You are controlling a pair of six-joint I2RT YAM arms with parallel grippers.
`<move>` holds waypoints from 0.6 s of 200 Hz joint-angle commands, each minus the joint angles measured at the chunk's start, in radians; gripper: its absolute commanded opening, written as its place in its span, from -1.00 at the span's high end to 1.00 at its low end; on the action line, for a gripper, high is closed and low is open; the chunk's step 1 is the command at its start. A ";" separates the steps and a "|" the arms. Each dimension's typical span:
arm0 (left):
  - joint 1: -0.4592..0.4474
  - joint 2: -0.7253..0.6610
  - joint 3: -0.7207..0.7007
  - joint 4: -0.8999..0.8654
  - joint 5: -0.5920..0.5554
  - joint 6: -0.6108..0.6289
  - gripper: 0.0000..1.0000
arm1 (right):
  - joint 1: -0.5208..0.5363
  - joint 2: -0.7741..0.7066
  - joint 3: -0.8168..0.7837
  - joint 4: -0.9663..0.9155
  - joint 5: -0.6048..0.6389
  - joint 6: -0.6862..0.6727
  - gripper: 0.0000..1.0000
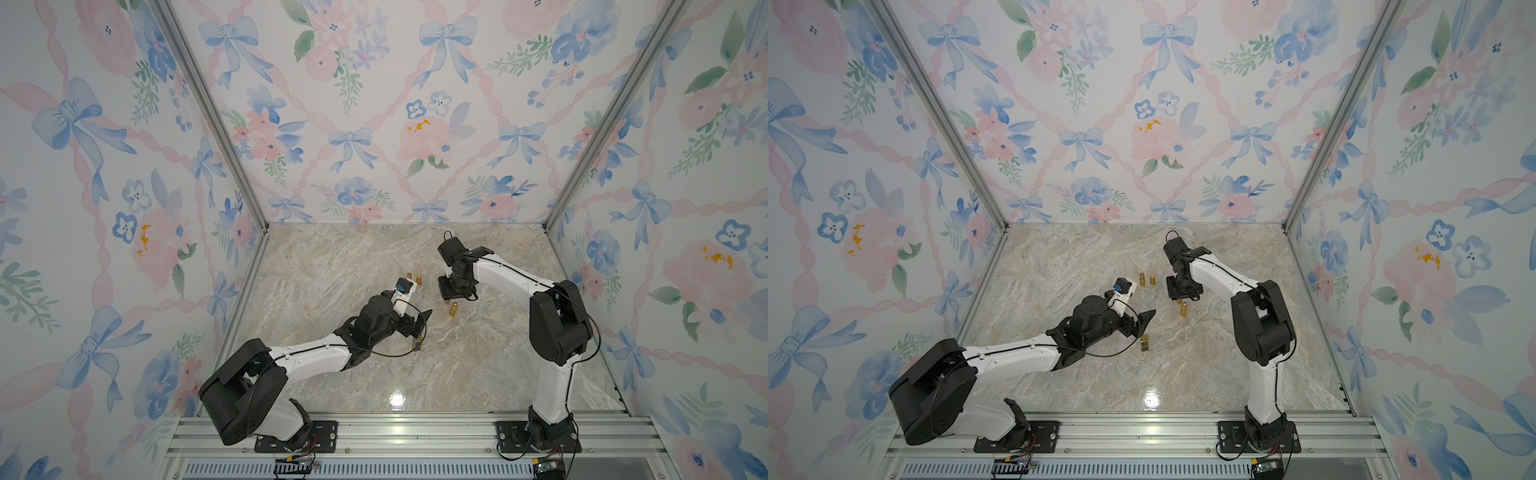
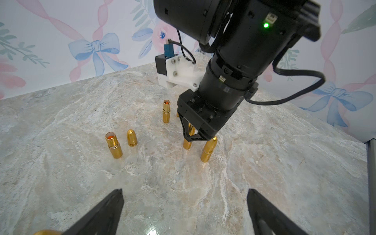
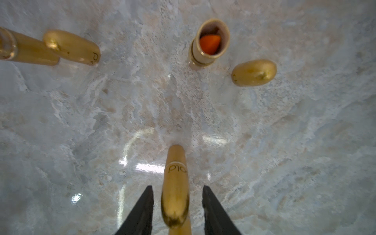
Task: Open the lipstick cap
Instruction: Pick up the lipstick at the center of the board.
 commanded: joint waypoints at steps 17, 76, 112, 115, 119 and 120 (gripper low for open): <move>-0.007 0.001 0.016 -0.003 -0.002 0.016 -0.96 | -0.010 0.052 0.047 -0.006 0.018 -0.021 0.25; -0.007 0.003 0.011 -0.003 -0.017 0.019 -0.96 | -0.011 0.080 0.056 0.009 0.028 -0.031 0.42; -0.007 0.007 0.011 -0.003 -0.019 0.019 -0.96 | -0.010 0.097 0.058 0.013 0.029 -0.035 0.45; -0.007 0.007 0.011 -0.003 -0.020 0.019 -0.96 | -0.011 0.097 0.058 0.013 0.030 -0.036 0.45; -0.007 0.006 0.011 -0.004 -0.020 0.019 -0.96 | -0.010 0.098 0.058 0.013 0.031 -0.035 0.45; -0.007 0.006 0.011 -0.003 -0.019 0.019 -0.96 | -0.011 0.098 0.057 0.014 0.031 -0.035 0.45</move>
